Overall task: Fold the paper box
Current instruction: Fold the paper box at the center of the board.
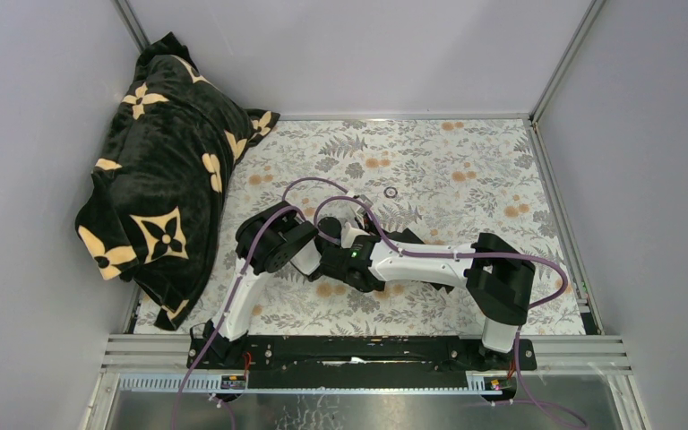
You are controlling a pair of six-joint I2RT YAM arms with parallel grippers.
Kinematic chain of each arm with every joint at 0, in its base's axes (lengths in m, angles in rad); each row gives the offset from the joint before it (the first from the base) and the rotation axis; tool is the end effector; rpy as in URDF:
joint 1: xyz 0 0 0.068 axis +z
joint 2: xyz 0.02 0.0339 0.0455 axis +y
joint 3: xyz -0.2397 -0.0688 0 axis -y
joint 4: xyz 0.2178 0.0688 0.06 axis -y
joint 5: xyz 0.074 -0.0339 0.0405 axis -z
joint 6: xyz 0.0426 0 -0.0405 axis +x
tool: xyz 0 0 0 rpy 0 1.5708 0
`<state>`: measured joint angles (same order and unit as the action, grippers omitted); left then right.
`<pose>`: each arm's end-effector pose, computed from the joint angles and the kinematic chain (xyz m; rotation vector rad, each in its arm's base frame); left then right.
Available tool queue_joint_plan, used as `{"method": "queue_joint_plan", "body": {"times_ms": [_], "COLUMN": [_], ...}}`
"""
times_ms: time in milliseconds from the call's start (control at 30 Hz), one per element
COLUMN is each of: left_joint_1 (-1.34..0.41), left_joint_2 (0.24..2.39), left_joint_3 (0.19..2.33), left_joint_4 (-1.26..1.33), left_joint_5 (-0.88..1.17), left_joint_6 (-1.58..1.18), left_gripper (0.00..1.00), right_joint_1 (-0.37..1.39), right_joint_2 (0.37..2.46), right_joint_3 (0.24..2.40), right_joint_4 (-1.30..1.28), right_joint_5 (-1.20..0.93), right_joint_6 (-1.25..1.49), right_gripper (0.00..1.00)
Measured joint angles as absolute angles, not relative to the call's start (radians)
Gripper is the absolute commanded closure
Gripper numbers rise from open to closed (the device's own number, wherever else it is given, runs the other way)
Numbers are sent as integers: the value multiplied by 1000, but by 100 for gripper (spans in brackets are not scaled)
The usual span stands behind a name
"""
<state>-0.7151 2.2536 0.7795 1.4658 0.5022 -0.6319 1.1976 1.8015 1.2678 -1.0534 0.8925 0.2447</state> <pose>0.2609 -0.2537 0.0875 0.5091 1.7017 -1.4100 0.1371 0.2591 0.1870 -1.1179 2.1455 -0.8824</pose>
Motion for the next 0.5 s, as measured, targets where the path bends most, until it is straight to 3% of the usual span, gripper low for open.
{"method": "queue_joint_plan", "body": {"times_ms": [500], "left_joint_1": [-734], "left_joint_2": [2246], "left_joint_3": [760], "left_joint_4": [1471], "left_joint_5": [405], "left_joint_6": [-620], "left_gripper": [44], "right_joint_1": [1198], "right_joint_2": [1794], "right_joint_3": [1257], "right_joint_4": [-1062], "right_joint_5": [881], "right_joint_6": [242], "right_gripper": [100]}}
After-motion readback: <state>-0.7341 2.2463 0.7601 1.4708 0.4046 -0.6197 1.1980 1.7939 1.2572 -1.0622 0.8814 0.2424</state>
